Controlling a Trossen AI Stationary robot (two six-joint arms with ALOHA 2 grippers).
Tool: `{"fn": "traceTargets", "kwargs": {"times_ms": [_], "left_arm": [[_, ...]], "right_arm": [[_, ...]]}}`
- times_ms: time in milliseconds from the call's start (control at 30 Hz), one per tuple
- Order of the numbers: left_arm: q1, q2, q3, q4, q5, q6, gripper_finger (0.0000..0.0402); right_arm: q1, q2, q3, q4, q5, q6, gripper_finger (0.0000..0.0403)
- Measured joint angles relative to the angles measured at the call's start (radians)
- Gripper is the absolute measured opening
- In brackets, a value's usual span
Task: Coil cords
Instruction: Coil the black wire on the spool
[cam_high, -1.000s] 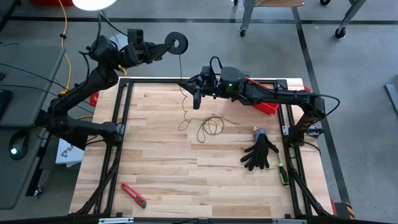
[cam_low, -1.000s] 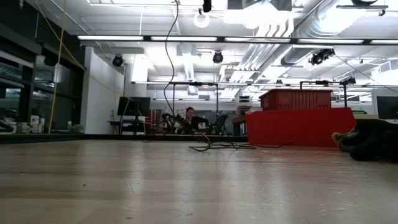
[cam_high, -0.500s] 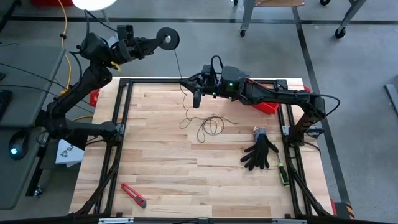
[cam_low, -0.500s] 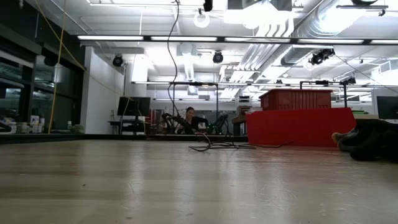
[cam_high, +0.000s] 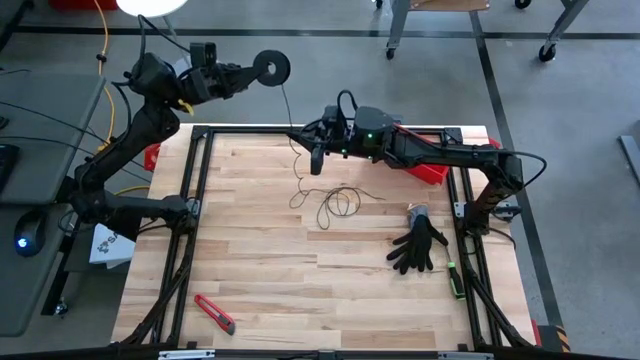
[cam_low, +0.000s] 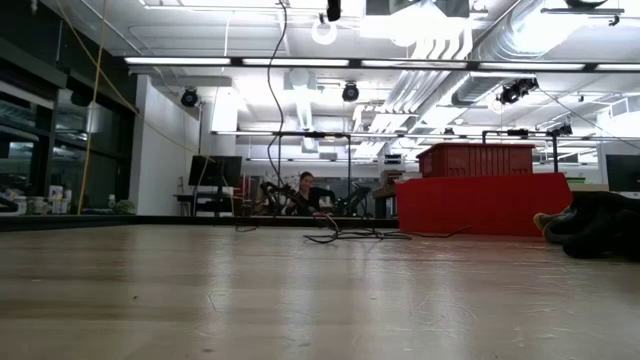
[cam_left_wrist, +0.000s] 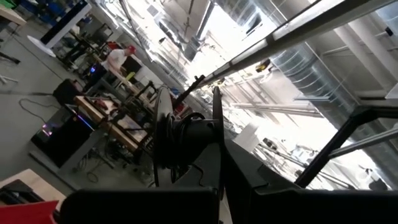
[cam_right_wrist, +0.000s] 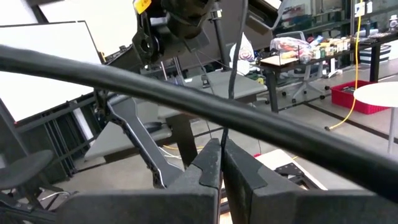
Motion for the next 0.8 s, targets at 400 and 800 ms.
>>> {"fn": "traceTargets", "kwargs": {"times_ms": [400,800], "left_arm": [[-0.018,0.012,0.0,0.003,-0.039,0.01,0.0],[-0.143,0.048,0.001,0.007,-0.203,0.031,0.0]], "right_arm": [[0.0,0.0,0.0,0.005,-0.021,0.013,0.0],[0.023,0.0,0.0,0.096,-0.088,0.001,0.0]]}}
